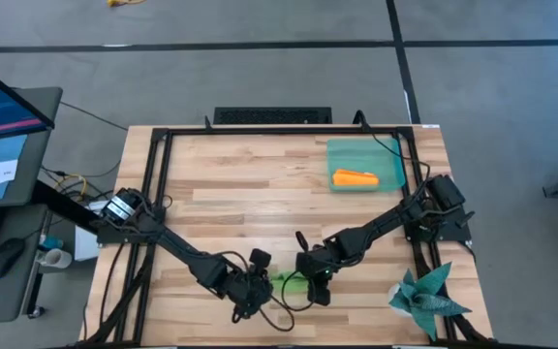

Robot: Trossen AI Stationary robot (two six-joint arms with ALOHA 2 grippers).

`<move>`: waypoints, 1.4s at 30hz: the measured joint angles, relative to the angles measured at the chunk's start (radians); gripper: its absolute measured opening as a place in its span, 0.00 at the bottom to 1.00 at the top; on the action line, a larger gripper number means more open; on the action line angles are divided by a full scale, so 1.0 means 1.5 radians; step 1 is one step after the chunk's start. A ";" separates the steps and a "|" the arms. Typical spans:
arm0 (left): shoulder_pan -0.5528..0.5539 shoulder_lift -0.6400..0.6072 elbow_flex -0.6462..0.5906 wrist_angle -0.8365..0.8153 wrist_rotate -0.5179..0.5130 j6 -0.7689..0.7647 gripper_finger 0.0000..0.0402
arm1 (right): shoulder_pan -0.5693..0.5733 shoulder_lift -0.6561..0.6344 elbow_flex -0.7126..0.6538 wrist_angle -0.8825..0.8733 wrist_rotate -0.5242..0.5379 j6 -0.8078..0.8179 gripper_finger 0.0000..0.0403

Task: Roll microfiber towels into tight, uniform cylinder then place into a basket
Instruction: Roll the green towel

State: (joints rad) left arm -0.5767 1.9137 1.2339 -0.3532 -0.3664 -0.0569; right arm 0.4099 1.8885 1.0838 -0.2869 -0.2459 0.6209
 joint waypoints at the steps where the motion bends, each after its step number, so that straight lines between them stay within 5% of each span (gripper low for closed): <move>1: 0.000 0.000 0.000 -0.001 -0.002 -0.003 0.33 | 0.000 0.000 0.000 0.000 0.000 0.000 0.08; 12: -0.045 -0.012 0.000 0.115 -0.074 0.118 0.32 | -0.013 0.000 0.001 0.005 -0.010 0.000 0.08; 26: 0.048 -0.010 -0.064 0.221 0.153 0.082 0.20 | -0.013 -0.001 0.002 0.009 -0.010 0.009 0.09; 42: 0.073 -0.009 -0.085 0.199 0.092 -0.030 0.11 | -0.015 -0.001 0.003 0.008 -0.016 0.018 0.09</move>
State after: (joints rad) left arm -0.4667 1.8996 1.1061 -0.0543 -0.2289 -0.1020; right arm 0.3878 1.8866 1.0882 -0.2752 -0.2695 0.6477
